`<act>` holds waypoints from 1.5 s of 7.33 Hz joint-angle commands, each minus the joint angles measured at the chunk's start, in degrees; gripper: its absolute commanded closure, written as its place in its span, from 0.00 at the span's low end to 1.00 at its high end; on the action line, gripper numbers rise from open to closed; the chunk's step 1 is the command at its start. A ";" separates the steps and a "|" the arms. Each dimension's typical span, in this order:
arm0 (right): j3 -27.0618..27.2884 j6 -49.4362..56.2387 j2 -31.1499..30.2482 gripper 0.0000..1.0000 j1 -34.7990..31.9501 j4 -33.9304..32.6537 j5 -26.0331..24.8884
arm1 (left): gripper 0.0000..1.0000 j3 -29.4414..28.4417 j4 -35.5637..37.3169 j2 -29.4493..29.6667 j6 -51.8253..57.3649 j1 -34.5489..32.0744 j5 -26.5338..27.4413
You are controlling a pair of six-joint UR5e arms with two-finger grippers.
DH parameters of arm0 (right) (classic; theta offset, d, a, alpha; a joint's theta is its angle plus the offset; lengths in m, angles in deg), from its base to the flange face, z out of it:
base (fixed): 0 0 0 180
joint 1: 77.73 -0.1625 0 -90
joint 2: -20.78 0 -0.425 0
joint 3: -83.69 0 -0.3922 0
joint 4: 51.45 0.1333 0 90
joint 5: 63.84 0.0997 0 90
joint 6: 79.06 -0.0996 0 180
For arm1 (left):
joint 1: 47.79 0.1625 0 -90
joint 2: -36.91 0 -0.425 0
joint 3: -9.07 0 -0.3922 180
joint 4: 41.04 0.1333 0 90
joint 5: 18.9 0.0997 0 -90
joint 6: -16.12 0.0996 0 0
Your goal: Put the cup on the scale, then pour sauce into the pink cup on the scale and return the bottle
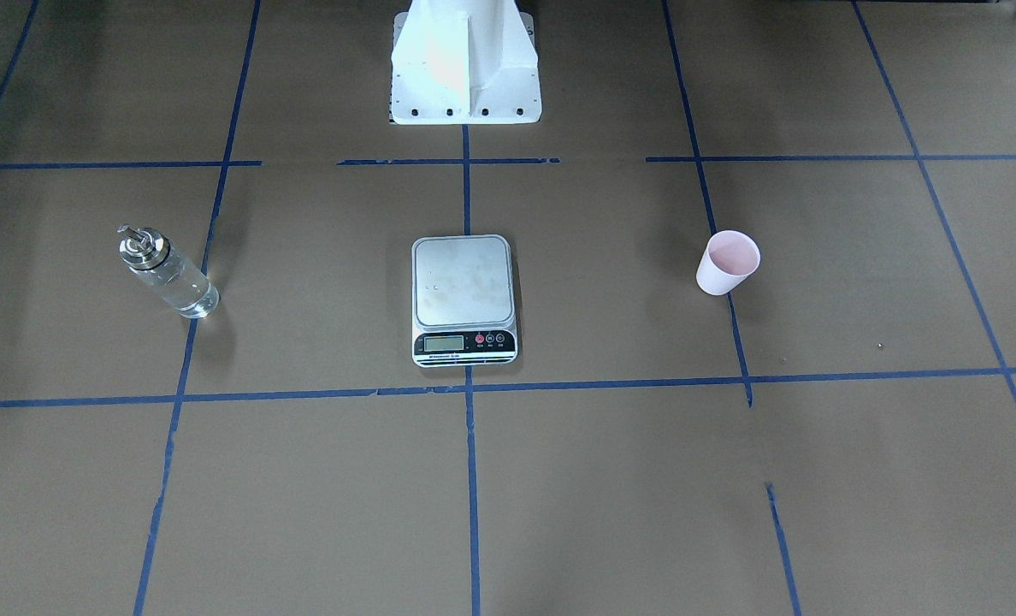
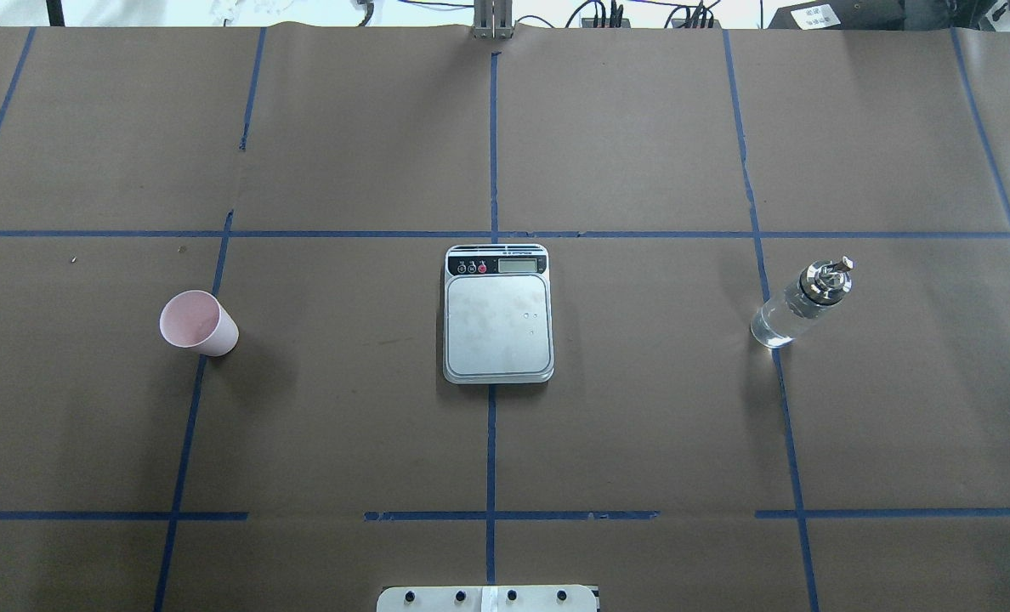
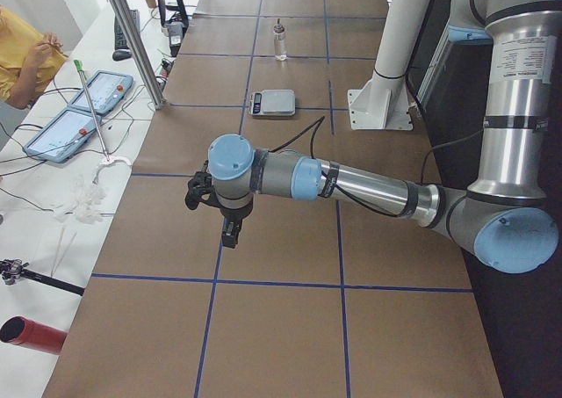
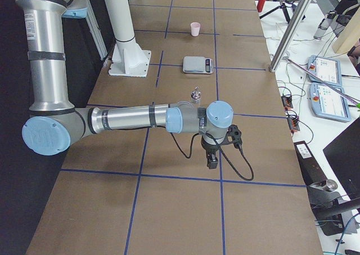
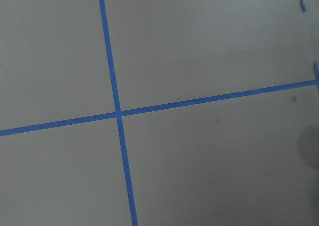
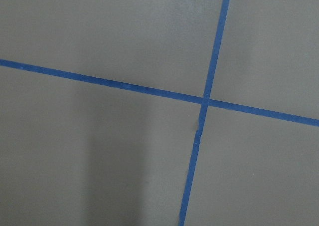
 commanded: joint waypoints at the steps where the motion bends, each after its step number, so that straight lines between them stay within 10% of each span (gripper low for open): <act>1: -0.30 0.05 -0.09 0.00 0.17 1.87 0.28 | 0.00 1.33 -1.31 -0.22 -0.18 0.54 -3.44; 4: -1.27 -0.04 -0.52 0.00 0.70 3.98 3.42 | 0.00 5.20 -5.24 1.00 -5.75 9.21 -6.01; 7: -1.27 -0.13 -0.44 0.00 0.79 5.56 7.49 | 0.01 6.17 -19.57 3.19 -37.34 30.62 6.87; 11: -3.46 -0.13 0.09 0.00 1.05 5.66 7.40 | 0.03 2.85 -19.68 6.27 -44.38 40.08 13.49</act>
